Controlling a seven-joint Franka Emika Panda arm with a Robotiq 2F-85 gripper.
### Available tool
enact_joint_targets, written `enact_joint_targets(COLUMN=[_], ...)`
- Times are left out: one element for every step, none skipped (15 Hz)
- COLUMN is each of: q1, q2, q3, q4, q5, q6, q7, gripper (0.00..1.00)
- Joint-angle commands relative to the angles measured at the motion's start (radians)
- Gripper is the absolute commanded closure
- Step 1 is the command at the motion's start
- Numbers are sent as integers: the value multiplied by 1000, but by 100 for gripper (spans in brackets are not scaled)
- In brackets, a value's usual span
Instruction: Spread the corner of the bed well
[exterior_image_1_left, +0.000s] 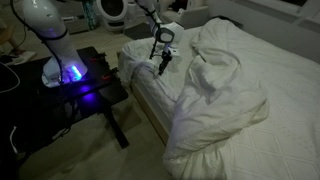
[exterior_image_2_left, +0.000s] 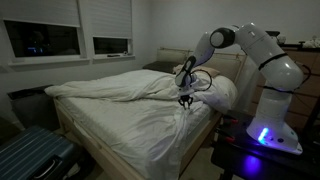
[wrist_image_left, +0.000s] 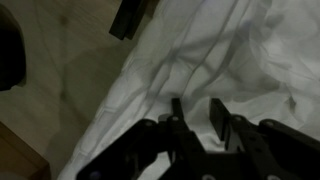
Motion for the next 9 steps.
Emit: enact_joint_targets(q1=[1, 1, 1, 0, -3, -4, -9, -7, -6], q2=[-4, -5, -5, -5, -6, -7, -12, -17, -35], q3=[-7, -7, -8, -8, -5, -5, 0, -1, -2], q4=[7, 6, 5, 5, 6, 5, -1, -10, -33], q5=[23, 23, 22, 22, 21, 18, 14, 8, 0], q6=[-22, -21, -21, -21, -29, -36, -50, -58, -62], q7=[-8, -8, -9, -11, -19, -26, -46, -59, -87], gripper=[95, 99, 100, 100, 100, 100, 100, 100, 100])
